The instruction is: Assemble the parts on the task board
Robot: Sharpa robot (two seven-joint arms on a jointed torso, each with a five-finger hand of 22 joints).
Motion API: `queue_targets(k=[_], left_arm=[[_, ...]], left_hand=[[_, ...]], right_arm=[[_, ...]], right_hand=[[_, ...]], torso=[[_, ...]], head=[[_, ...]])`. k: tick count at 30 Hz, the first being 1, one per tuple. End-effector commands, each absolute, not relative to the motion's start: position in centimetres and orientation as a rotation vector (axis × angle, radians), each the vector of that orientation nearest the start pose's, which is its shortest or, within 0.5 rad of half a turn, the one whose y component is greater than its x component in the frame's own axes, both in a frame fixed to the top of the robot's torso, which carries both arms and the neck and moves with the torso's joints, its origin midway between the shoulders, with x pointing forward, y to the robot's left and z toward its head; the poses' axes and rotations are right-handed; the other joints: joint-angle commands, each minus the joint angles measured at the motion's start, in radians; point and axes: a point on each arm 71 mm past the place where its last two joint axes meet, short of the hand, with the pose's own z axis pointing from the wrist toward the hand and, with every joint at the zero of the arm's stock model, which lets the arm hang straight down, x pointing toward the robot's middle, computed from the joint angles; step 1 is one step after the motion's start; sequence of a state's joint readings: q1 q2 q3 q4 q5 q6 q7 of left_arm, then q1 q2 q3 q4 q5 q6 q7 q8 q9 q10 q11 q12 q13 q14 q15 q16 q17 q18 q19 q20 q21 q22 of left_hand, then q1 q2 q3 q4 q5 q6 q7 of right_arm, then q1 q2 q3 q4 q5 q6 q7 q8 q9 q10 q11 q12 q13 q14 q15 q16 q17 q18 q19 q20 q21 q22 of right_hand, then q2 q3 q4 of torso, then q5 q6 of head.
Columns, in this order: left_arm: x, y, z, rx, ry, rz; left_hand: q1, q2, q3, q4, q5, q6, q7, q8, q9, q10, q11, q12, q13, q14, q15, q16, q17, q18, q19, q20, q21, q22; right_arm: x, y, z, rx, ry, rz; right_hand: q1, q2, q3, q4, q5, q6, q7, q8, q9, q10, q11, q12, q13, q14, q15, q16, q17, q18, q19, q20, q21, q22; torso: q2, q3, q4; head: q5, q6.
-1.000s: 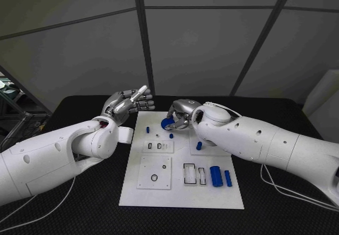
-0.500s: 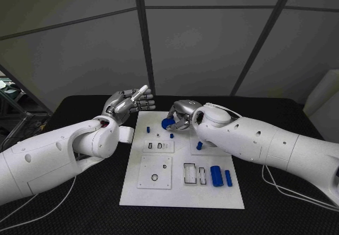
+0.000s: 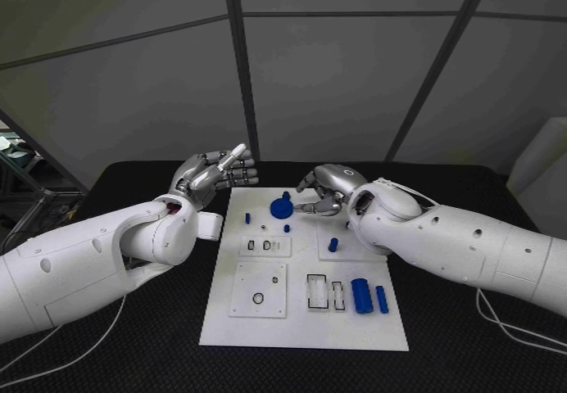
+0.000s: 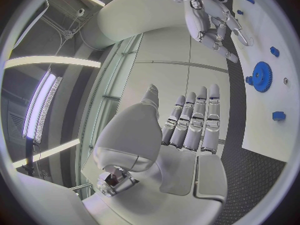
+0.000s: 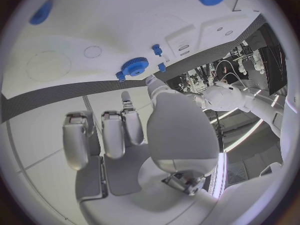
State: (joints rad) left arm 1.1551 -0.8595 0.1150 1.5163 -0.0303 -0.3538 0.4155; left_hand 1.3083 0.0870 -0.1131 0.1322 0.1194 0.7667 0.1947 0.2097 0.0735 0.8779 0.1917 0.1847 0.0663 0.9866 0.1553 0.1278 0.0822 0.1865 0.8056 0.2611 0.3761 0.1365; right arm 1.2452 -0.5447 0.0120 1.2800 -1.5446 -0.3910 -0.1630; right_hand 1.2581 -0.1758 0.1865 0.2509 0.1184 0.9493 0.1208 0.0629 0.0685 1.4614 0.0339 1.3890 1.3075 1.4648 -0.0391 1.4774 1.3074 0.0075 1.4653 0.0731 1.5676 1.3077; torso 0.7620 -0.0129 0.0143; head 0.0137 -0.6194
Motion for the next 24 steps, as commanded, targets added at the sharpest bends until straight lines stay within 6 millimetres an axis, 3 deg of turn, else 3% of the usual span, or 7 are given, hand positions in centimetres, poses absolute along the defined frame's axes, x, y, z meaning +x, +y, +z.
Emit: queue_targets(k=[1, 6, 9, 13, 15, 17, 24], left_arm=[[50.3, 22.8, -13.9, -1.086, 1.233, -1.577], [50.3, 23.0, -13.9, -1.087, 1.233, -1.574], [50.3, 23.0, -13.9, -1.087, 1.234, -1.574], [50.3, 23.0, -14.0, -1.086, 1.238, -1.578], [50.3, 23.0, -14.0, -1.087, 1.240, -1.580], [50.3, 22.9, -14.0, -1.087, 1.242, -1.582], [50.4, 22.8, -14.1, -1.088, 1.244, -1.583]], left_hand=[[0.007, 0.005, -0.001, -0.004, 0.002, 0.004, 0.034, -0.007, -0.001, 0.000, 0.003, -0.002, -0.001, -0.002, 0.003, -0.004, -0.001, -0.006, 0.005, 0.000, 0.001, -0.001], [0.007, 0.005, -0.001, -0.004, 0.002, 0.004, 0.034, -0.007, -0.001, 0.000, 0.003, -0.002, -0.001, -0.002, 0.003, -0.004, -0.001, -0.006, 0.005, 0.000, 0.001, -0.001], [0.007, 0.005, -0.001, -0.006, 0.002, 0.004, 0.034, -0.008, -0.001, 0.001, 0.002, -0.004, -0.001, -0.002, 0.003, -0.006, -0.001, -0.006, 0.005, 0.000, 0.000, -0.002], [0.007, 0.006, -0.002, -0.006, 0.002, 0.005, 0.034, -0.008, -0.001, 0.001, 0.002, -0.004, -0.001, -0.002, 0.003, -0.006, -0.001, -0.006, 0.005, 0.000, 0.000, -0.002], [0.008, 0.006, -0.001, -0.007, 0.002, 0.005, 0.034, -0.008, -0.001, 0.001, 0.002, -0.004, -0.001, -0.001, 0.002, -0.006, -0.001, -0.006, 0.005, 0.000, 0.000, -0.002], [0.008, 0.006, -0.001, -0.007, 0.002, 0.005, 0.034, -0.008, -0.001, 0.001, 0.002, -0.004, -0.001, -0.001, 0.002, -0.006, -0.001, -0.006, 0.005, 0.000, 0.000, -0.002], [0.009, 0.007, -0.001, -0.008, 0.002, 0.007, 0.033, -0.008, -0.001, 0.004, 0.002, -0.004, 0.000, 0.000, 0.002, -0.007, -0.001, -0.005, 0.006, 0.000, 0.000, -0.003]], right_arm=[[53.2, -13.5, -13.9, -0.074, 1.420, 0.737], [53.0, -17.9, -13.6, 0.015, 1.474, 0.788], [52.9, -20.7, -13.6, 0.059, 1.497, 0.806], [52.8, -23.9, -13.5, 0.093, 1.498, 0.798], [52.8, -25.4, -13.5, 0.111, 1.487, 0.791], [52.9, -26.2, -13.5, 0.122, 1.481, 0.784], [53.0, -27.7, -14.9, 0.145, 1.513, 0.759]], right_hand=[[0.008, -0.007, -0.003, -0.007, 0.004, 0.008, 0.000, 0.006, 0.002, -0.002, 0.003, -0.002, 0.063, 0.061, 0.001, -0.005, 0.049, -0.007, 0.105, 0.001, 0.003, 0.263], [0.040, -0.005, 0.002, -0.030, -0.005, 0.027, -0.002, 0.009, 0.004, -0.020, 0.002, -0.030, 0.035, 0.052, 0.001, -0.022, 0.019, -0.003, 0.094, 0.002, -0.005, 0.245], [0.087, -0.005, 0.012, -0.068, -0.008, 0.047, -0.006, 0.012, 0.005, -0.039, -0.002, -0.061, 0.004, 0.045, -0.002, -0.039, -0.009, 0.007, 0.068, 0.000, -0.025, 0.203], [0.116, -0.011, 0.015, -0.101, -0.008, 0.062, -0.009, 0.010, 0.005, -0.049, -0.005, -0.081, -0.014, 0.043, -0.004, -0.047, -0.016, 0.010, 0.061, -0.003, -0.032, 0.192], [0.120, -0.014, 0.014, -0.108, -0.008, 0.063, -0.009, 0.008, 0.004, -0.050, -0.005, -0.084, -0.017, 0.044, -0.005, -0.046, -0.014, 0.009, 0.062, -0.003, -0.031, 0.193], [0.118, -0.019, 0.010, -0.110, -0.007, 0.060, -0.010, 0.005, 0.003, -0.050, -0.006, -0.085, -0.018, 0.045, -0.005, -0.045, -0.010, 0.009, 0.063, -0.004, -0.030, 0.196], [0.116, -0.025, 0.001, -0.114, -0.006, 0.047, -0.007, -0.001, 0.000, -0.054, -0.004, -0.095, -0.027, 0.046, -0.004, -0.046, -0.011, 0.009, 0.062, -0.004, -0.032, 0.193]], torso=[[-0.001, -0.0003, -0.0012], [-0.002, 0.0002, -0.0058], [-0.004, 0.0016, -0.0107], [-0.005, 0.0045, -0.0170], [-0.005, 0.0078, -0.0201], [-0.006, 0.0084, -0.0198], [-0.005, 0.0053, -0.0145]], head=[[-0.003, 0.002], [-0.003, 0.005], [-0.009, 0.006], [-0.020, 0.010], [-0.024, 0.012], [-0.031, 0.015], [-0.043, 0.015]])
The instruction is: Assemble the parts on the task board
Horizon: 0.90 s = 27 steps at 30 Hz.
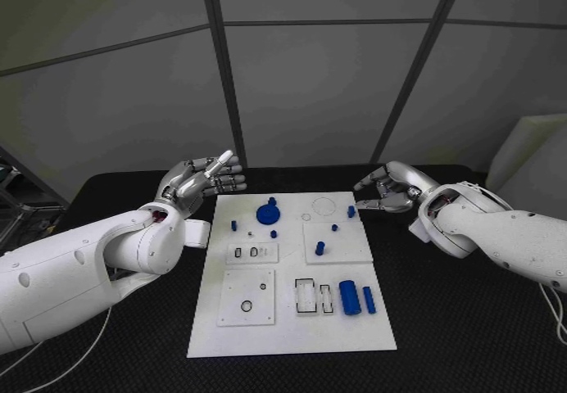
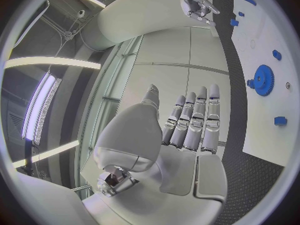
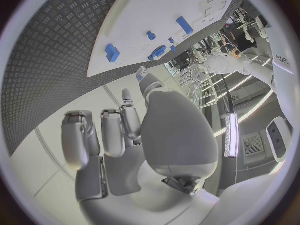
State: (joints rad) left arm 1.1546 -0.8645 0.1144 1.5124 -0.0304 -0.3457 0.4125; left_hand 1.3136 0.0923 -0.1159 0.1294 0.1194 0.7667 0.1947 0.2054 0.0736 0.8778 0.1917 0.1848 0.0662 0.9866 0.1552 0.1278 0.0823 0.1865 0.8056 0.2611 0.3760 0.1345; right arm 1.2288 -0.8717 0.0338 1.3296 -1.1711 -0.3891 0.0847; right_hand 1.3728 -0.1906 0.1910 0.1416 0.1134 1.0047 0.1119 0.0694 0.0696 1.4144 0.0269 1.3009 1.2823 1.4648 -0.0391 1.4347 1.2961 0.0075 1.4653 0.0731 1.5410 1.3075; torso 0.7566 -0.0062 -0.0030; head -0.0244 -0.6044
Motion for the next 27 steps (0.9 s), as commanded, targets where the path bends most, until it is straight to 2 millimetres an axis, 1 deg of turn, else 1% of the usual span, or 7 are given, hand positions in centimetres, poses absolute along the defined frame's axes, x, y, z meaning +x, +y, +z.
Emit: queue_targets(k=[1, 5, 8, 13, 15, 23, 27], left_arm=[[50.4, 22.8, -14.1, -1.088, 1.245, -1.583], [50.4, 22.8, -14.2, -1.088, 1.245, -1.584], [50.5, 22.7, -14.2, -1.089, 1.246, -1.585], [50.5, 22.6, -14.2, -1.089, 1.247, -1.586], [50.5, 22.6, -14.3, -1.090, 1.247, -1.586], [50.6, 22.8, -14.3, -1.091, 1.245, -1.581], [50.6, 22.8, -14.4, -1.092, 1.245, -1.580]], left_hand=[[0.004, 0.002, 0.002, -0.006, 0.002, 0.007, 0.033, -0.003, -0.001, 0.004, 0.002, -0.004, 0.000, 0.000, 0.002, -0.007, -0.001, -0.005, 0.006, 0.000, 0.000, -0.001], [0.004, 0.002, 0.002, -0.006, 0.002, 0.007, 0.033, -0.003, -0.001, 0.004, 0.002, -0.004, 0.000, 0.000, 0.002, -0.007, -0.001, -0.005, 0.006, 0.000, 0.000, -0.001], [0.004, 0.002, 0.002, -0.006, 0.002, 0.007, 0.033, -0.003, -0.001, 0.004, 0.002, -0.004, 0.000, 0.000, 0.002, -0.007, -0.001, -0.005, 0.006, 0.000, 0.000, -0.001], [0.005, 0.002, 0.002, -0.007, 0.002, 0.008, 0.033, -0.003, -0.001, 0.005, 0.001, -0.005, 0.000, 0.000, 0.002, -0.008, -0.001, -0.005, 0.006, 0.000, 0.000, -0.001], [0.005, 0.002, 0.002, -0.007, 0.002, 0.008, 0.033, -0.003, -0.001, 0.005, 0.001, -0.005, 0.000, 0.000, 0.002, -0.008, -0.001, -0.005, 0.006, 0.000, 0.000, -0.001], [0.005, 0.002, 0.002, -0.007, 0.002, 0.008, 0.033, -0.004, -0.001, 0.005, 0.001, -0.005, 0.000, 0.000, 0.002, -0.008, -0.001, -0.005, 0.006, 0.000, 0.000, -0.001], [0.005, 0.002, 0.002, -0.007, 0.002, 0.008, 0.033, -0.004, -0.001, 0.005, 0.001, -0.005, 0.000, 0.000, 0.002, -0.008, -0.001, -0.005, 0.006, 0.000, 0.000, -0.001]], right_arm=[[53.0, -27.7, -15.1, 0.143, 1.519, 0.753], [53.3, -27.9, -16.0, 0.144, 1.542, 0.730], [53.6, -27.7, -16.5, 0.131, 1.552, 0.711], [54.1, -27.3, -17.4, 0.109, 1.577, 0.682], [54.2, -27.2, -17.7, 0.106, 1.584, 0.674], [54.4, -27.0, -18.1, 0.108, 1.592, 0.657], [54.6, -26.8, -18.3, 0.109, 1.601, 0.656]], right_hand=[[0.002, -0.011, -0.004, -0.006, -0.001, -0.010, 0.002, -0.008, -0.002, -0.008, 0.004, -0.008, -0.003, 0.046, -0.004, -0.004, 0.000, 0.009, 0.061, -0.004, -0.006, 0.193], [0.002, -0.011, -0.006, -0.007, -0.001, -0.016, 0.004, -0.008, -0.003, -0.009, 0.004, -0.010, -0.005, 0.046, -0.003, -0.003, 0.002, 0.009, 0.061, -0.003, -0.006, 0.192], [0.002, -0.010, -0.006, -0.007, 0.000, -0.018, 0.004, -0.009, -0.003, -0.009, 0.005, -0.010, -0.005, 0.046, -0.003, -0.003, 0.002, 0.010, 0.061, -0.003, -0.006, 0.191], [0.001, -0.009, -0.007, -0.007, 0.000, -0.021, 0.004, -0.009, -0.003, -0.008, 0.005, -0.009, -0.003, 0.047, -0.003, -0.002, 0.005, 0.009, 0.061, -0.003, -0.006, 0.193], [0.001, -0.008, -0.007, -0.007, 0.000, -0.021, 0.005, -0.009, -0.003, -0.008, 0.005, -0.009, -0.003, 0.047, -0.003, -0.002, 0.005, 0.009, 0.062, -0.003, -0.006, 0.193], [-0.003, -0.002, -0.008, -0.004, 0.002, -0.025, 0.006, -0.008, -0.003, -0.007, 0.006, -0.007, -0.002, 0.048, -0.002, 0.001, 0.010, 0.009, 0.063, -0.002, -0.005, 0.195], [-0.006, 0.006, -0.007, -0.002, 0.006, -0.023, 0.005, -0.005, -0.002, -0.004, 0.006, -0.003, 0.003, 0.050, -0.002, 0.002, 0.014, 0.008, 0.065, -0.002, -0.003, 0.199]], torso=[[0.001, -0.0019, 0.0008], [0.002, -0.0021, 0.0014], [0.002, -0.0033, 0.0012], [0.002, -0.0050, 0.0046], [0.002, -0.0046, 0.0054], [0.000, -0.0049, 0.0030], [0.000, -0.0047, 0.0028]], head=[[-0.003, 0.000], [-0.004, -0.002], [-0.005, -0.004], [-0.008, -0.009], [-0.007, -0.010], [-0.004, -0.013], [-0.004, -0.014]])
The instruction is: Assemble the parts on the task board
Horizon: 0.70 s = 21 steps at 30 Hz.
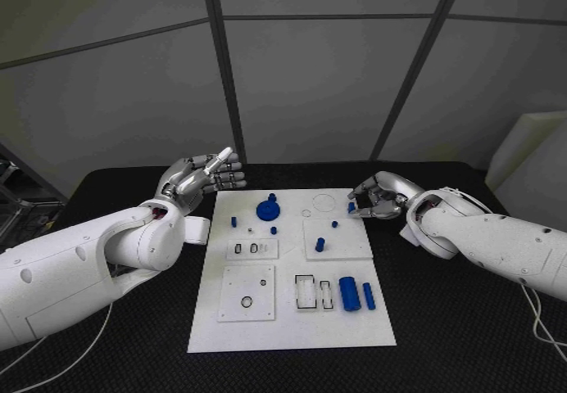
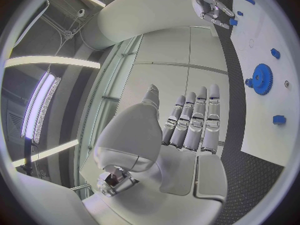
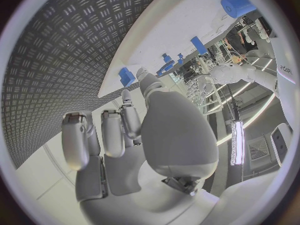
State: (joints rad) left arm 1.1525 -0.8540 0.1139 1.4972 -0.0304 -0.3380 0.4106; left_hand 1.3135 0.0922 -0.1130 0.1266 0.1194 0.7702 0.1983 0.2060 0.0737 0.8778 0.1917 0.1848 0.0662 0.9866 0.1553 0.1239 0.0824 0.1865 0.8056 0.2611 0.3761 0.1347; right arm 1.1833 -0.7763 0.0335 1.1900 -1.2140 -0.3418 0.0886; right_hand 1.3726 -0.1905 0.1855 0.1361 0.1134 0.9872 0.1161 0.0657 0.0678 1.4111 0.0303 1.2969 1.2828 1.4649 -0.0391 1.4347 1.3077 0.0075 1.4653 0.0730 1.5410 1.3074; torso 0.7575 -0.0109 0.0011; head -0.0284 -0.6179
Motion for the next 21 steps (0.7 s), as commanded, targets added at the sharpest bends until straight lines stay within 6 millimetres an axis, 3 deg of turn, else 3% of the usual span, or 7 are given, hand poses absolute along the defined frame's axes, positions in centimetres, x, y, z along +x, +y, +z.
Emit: queue_targets(k=[1, 8, 21], left_arm=[[50.62, 22.75, -14.35, -1.092, 1.245, -1.580], [50.64, 22.74, -14.37, -1.092, 1.245, -1.580], [50.67, 22.75, -14.39, -1.093, 1.245, -1.579]], left_hand=[[0.005, 0.002, -0.001, -0.004, 0.002, 0.005, 0.030, -0.004, -0.001, 0.005, 0.001, -0.005, 0.000, 0.000, 0.002, -0.004, -0.001, -0.005, 0.006, 0.000, 0.000, -0.002], [0.005, 0.002, -0.001, -0.004, 0.002, 0.005, 0.030, -0.004, -0.001, 0.005, 0.001, -0.005, 0.000, 0.000, 0.002, -0.004, -0.001, -0.005, 0.006, 0.000, 0.000, -0.002], [0.005, 0.002, -0.001, -0.004, 0.002, 0.005, 0.030, -0.004, -0.001, 0.005, 0.001, -0.005, 0.000, 0.000, 0.002, -0.004, -0.001, -0.005, 0.006, 0.000, 0.000, -0.002]], right_arm=[[54.58, -26.72, -18.33, 0.108, 1.604, 0.655], [54.76, -26.70, -18.56, 0.109, 1.622, 0.641], [54.93, -26.70, -18.79, 0.109, 1.642, 0.620]], right_hand=[[-0.006, 0.009, -0.001, 0.004, 0.007, -0.003, 0.000, 0.000, 0.000, 0.001, 0.002, 0.003, 0.003, 0.050, -0.002, 0.003, 0.004, 0.008, 0.066, -0.002, -0.003, 0.199], [-0.007, 0.032, 0.008, 0.000, 0.009, 0.024, -0.004, 0.008, 0.005, 0.010, -0.002, 0.017, 0.017, 0.053, -0.005, 0.007, 0.013, 0.005, 0.073, -0.003, 0.003, 0.211], [-0.009, 0.043, 0.013, -0.003, 0.010, 0.038, -0.006, 0.010, 0.006, 0.016, -0.003, 0.026, 0.026, 0.055, -0.006, 0.013, 0.024, 0.002, 0.080, -0.005, 0.009, 0.222]], torso=[[-0.001, 0.0001, -0.0013], [-0.001, 0.0000, -0.0006], [-0.001, 0.0002, -0.0008]], head=[[0.000, 0.000], [-0.001, -0.002], [0.001, -0.005]])
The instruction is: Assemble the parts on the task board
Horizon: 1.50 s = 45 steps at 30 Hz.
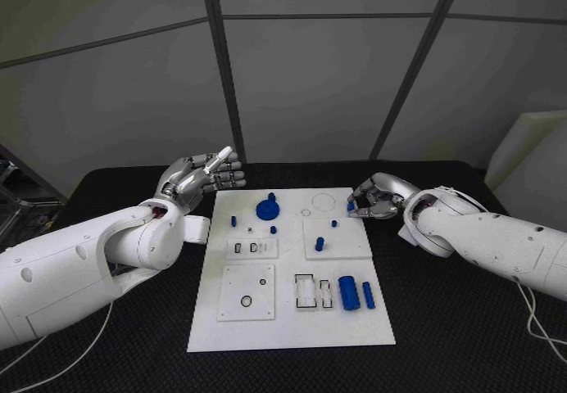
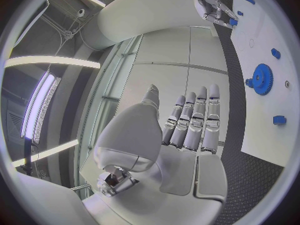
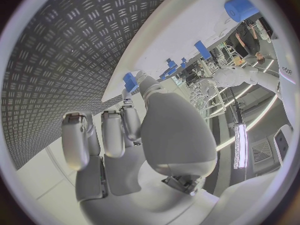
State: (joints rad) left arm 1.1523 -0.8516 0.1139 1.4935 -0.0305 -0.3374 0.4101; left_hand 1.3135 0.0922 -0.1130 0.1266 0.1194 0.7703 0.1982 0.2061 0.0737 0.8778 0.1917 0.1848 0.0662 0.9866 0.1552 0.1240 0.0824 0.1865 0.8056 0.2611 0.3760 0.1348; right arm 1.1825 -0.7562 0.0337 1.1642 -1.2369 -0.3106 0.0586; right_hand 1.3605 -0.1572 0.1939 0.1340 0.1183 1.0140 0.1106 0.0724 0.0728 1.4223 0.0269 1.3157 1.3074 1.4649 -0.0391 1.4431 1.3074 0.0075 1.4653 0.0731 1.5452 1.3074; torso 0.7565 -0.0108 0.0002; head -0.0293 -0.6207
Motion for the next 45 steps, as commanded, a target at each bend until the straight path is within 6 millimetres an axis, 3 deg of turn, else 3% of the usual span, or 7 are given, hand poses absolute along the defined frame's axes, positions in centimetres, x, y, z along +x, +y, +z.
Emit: queue_targets(k=[1, 25, 37, 45], left_arm=[[50.7, 22.8, -14.4, -1.093, 1.245, -1.579], [50.7, 22.9, -14.4, -1.095, 1.246, -1.575], [50.7, 22.9, -14.5, -1.096, 1.246, -1.574], [50.8, 23.0, -14.5, -1.097, 1.246, -1.571]], left_hand=[[0.005, 0.002, -0.001, -0.004, 0.002, 0.005, 0.030, -0.004, -0.001, 0.005, 0.001, -0.005, 0.000, 0.000, 0.002, -0.004, -0.001, -0.005, 0.006, 0.000, 0.000, -0.002], [0.005, 0.002, -0.001, -0.004, 0.002, 0.005, 0.030, -0.004, -0.001, 0.005, 0.001, -0.005, 0.000, 0.000, 0.002, -0.004, -0.001, -0.005, 0.006, 0.000, 0.000, -0.002], [0.007, 0.004, -0.001, -0.007, 0.003, 0.005, 0.030, -0.006, -0.002, 0.006, 0.001, -0.007, 0.000, 0.000, 0.002, -0.007, -0.002, -0.005, 0.006, 0.000, -0.001, -0.003], [0.007, 0.004, -0.001, -0.007, 0.003, 0.005, 0.030, -0.006, -0.002, 0.006, 0.001, -0.007, 0.000, 0.000, 0.002, -0.007, -0.002, -0.005, 0.006, 0.000, -0.001, -0.003]], right_arm=[[55.0, -26.7, -18.8, 0.109, 1.643, 0.617], [55.1, -26.5, -18.8, 0.120, 1.636, 0.612], [55.2, -26.4, -18.5, 0.135, 1.591, 0.605], [54.3, -25.8, -17.8, 0.138, 1.543, 0.641]], right_hand=[[0.003, 0.010, 0.005, -0.001, 0.005, 0.011, 0.000, 0.004, 0.002, 0.006, 0.000, 0.008, 0.002, 0.056, -0.006, 0.005, 0.025, 0.002, 0.081, -0.005, 0.005, 0.223], [-0.015, 0.039, 0.016, 0.000, 0.008, 0.044, -0.006, 0.007, 0.004, 0.017, -0.004, 0.025, 0.019, 0.060, -0.010, 0.014, 0.041, -0.002, 0.091, -0.008, 0.013, 0.239], [-0.001, 0.085, 0.049, -0.024, 0.009, 0.105, -0.024, 0.020, 0.015, 0.026, -0.020, 0.038, 0.033, 0.063, -0.022, 0.023, 0.057, -0.006, 0.102, -0.019, 0.022, 0.257], [0.005, 0.096, 0.060, -0.041, 0.014, 0.113, -0.027, 0.017, 0.018, 0.029, -0.023, 0.043, 0.038, 0.064, -0.025, 0.026, 0.063, -0.007, 0.105, -0.023, 0.026, 0.263]], torso=[[0.000, 0.0001, 0.0000], [-0.001, 0.0005, -0.0006], [-0.001, 0.0002, 0.0000], [-0.003, -0.0001, -0.0012]], head=[[0.002, -0.003], [0.003, -0.005], [0.004, -0.006], [0.003, -0.002]])
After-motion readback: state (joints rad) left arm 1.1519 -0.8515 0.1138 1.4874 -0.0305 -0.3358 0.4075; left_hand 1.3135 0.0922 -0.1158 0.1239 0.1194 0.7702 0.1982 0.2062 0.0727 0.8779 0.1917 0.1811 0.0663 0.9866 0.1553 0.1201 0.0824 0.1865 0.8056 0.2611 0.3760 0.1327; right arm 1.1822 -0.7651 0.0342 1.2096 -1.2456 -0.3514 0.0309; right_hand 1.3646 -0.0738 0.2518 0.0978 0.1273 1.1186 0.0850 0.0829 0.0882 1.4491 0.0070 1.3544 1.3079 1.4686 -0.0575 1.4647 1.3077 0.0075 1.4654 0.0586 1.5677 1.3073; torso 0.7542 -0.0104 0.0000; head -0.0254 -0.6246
